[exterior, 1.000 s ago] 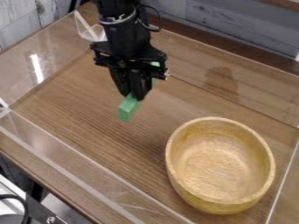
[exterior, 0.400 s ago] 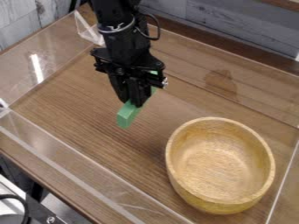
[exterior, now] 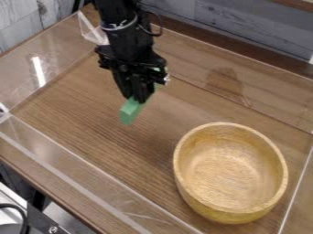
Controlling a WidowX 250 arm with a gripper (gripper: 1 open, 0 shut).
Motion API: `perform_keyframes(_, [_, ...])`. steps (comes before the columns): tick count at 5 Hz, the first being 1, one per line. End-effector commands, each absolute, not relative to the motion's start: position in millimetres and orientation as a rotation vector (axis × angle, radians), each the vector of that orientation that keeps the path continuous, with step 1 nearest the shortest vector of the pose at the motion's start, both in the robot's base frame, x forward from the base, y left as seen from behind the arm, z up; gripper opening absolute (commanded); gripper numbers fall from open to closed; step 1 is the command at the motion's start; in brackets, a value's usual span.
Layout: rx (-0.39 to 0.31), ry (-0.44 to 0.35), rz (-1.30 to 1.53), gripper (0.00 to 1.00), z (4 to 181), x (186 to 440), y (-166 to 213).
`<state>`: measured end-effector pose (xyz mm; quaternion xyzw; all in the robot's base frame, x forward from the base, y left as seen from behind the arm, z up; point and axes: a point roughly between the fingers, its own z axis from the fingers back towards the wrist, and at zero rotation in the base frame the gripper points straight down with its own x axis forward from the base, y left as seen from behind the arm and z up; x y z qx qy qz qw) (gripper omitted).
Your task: Remove the green block from inside the brown bowl and put it on the table
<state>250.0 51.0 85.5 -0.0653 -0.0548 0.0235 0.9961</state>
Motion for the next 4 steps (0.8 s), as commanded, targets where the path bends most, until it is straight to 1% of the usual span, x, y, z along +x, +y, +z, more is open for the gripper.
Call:
perform_keyframes(1, [-0.11,-0.17,0.027,0.0,90.8,264.7,62.7])
perform_keyframes(4, [-0.108,-0.174,-0.009,0.0,65.9,274.1,69.0])
